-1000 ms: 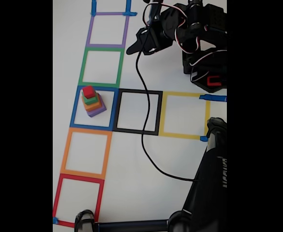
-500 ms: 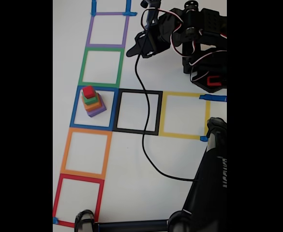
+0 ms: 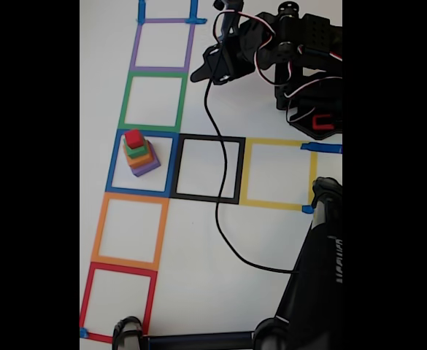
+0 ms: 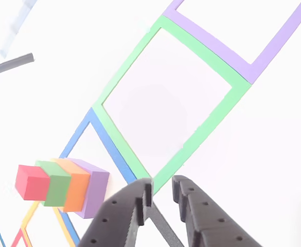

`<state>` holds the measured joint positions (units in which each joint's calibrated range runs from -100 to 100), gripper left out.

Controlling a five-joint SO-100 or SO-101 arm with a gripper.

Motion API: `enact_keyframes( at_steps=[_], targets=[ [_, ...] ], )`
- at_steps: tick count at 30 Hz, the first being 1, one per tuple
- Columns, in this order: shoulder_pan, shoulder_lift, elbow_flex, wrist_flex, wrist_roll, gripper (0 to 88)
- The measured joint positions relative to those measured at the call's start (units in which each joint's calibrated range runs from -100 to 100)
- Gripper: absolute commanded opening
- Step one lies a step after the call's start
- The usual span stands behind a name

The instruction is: Tower of hanoi

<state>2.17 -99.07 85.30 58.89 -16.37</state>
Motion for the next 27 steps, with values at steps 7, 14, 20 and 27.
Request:
enact_keyframes(
  at_steps=[7,14,20,27],
  targets=[
    [0.2,0.0,2.0,-2.5,-20.3,0.1],
    [3.4,0.0,4.0,0.4,-38.5,0.0],
    [3.6,0.0,9.0,-0.7,-48.4,0.0],
    [3.6,0.0,13.0,-1.7,-55.4,0.0]
  ],
)
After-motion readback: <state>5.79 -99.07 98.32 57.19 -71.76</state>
